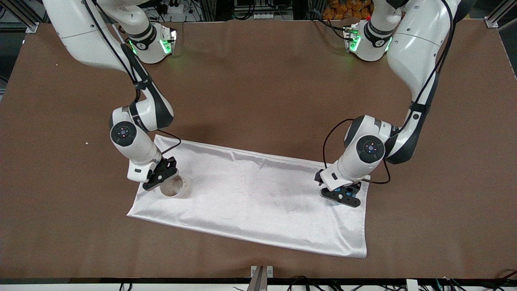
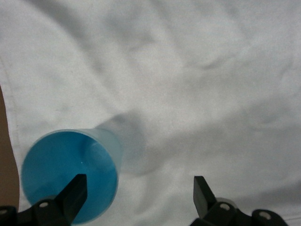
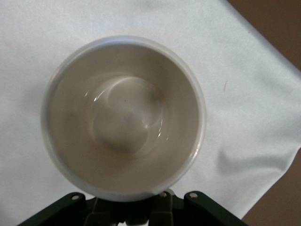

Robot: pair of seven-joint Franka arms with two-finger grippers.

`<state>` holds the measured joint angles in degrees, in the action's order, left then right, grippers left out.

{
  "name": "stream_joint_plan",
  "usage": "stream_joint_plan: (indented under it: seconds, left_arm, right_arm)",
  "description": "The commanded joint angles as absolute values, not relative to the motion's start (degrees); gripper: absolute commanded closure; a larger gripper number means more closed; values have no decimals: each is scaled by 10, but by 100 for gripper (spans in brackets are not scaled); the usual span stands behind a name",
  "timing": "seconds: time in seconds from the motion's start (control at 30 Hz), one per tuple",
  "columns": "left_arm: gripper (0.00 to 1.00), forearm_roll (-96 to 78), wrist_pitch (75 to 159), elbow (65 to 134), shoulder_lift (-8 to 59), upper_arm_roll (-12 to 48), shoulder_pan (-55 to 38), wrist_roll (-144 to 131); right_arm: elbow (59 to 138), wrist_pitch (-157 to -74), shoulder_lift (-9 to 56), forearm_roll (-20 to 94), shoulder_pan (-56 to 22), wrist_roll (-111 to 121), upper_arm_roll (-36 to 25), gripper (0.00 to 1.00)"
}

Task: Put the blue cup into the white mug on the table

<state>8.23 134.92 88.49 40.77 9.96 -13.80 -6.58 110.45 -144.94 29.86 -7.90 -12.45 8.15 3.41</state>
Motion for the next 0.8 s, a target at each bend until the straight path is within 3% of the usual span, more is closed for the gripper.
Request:
stream_joint_plan:
  seconds: [0.0,0.3,0.77]
  left_arm:
    - [0,98,1355,883,415,102,-142,-58]
    - [0,136,1355,884,422,102,-142,-59]
    - [0,166,1368,889,432,102,-142,-57]
  right_arm:
    - [1110,-1403,261,-84,-151,-39,38,100]
    - [1106,-1327,221,-74,-220,-229,44,100]
    - [1110,-1326,221,-54,-353,-539,67,100]
